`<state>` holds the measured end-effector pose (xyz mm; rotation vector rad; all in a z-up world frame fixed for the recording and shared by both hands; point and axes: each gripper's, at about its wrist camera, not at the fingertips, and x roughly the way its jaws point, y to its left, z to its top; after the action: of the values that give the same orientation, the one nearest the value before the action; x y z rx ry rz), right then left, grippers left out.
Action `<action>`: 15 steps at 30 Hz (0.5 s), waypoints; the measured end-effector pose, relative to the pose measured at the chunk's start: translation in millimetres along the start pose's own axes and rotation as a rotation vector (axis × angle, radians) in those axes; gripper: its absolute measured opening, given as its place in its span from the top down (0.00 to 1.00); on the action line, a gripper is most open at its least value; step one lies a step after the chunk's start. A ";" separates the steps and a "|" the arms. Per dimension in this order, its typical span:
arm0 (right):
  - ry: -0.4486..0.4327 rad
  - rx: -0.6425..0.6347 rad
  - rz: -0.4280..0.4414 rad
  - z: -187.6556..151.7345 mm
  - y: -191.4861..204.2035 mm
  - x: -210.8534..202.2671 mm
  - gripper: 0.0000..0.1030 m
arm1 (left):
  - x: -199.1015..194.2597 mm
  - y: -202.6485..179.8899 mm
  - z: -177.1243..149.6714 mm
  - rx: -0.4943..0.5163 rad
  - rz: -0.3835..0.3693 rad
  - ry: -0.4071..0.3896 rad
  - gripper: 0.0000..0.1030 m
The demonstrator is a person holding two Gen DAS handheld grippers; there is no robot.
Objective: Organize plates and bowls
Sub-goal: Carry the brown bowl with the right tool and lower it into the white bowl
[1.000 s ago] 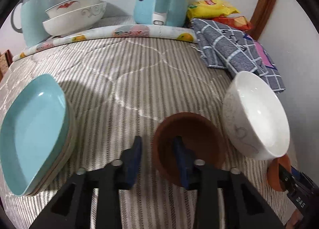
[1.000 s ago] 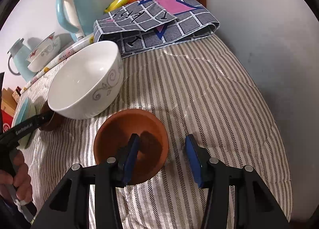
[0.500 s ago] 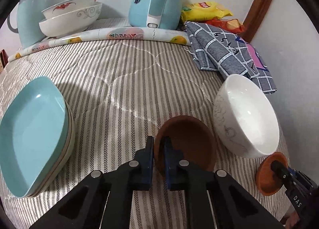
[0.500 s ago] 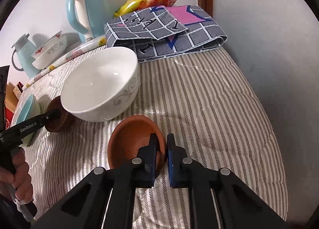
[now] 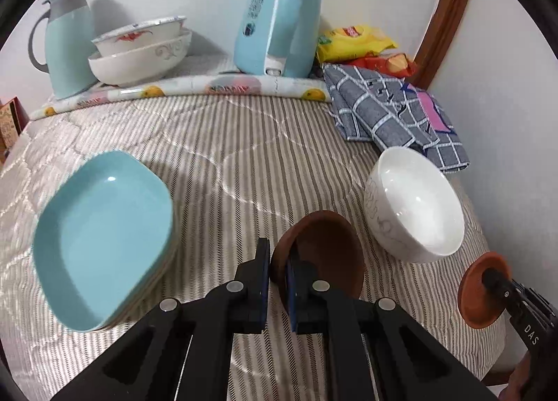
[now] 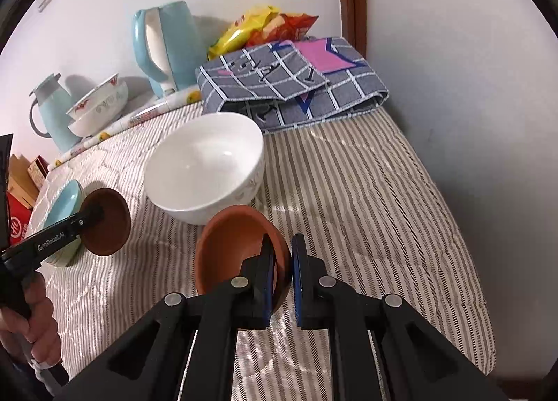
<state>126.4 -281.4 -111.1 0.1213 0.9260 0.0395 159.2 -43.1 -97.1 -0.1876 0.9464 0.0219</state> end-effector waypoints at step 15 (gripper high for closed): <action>-0.090 0.026 -0.006 21.5 9.2 -42.9 0.91 | -43.2 15.8 11.3 -0.012 0.011 -0.073 0.92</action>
<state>118.0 -277.8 -63.1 0.1435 0.8370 0.0159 141.5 -22.9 -58.1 -0.1919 0.8748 0.0442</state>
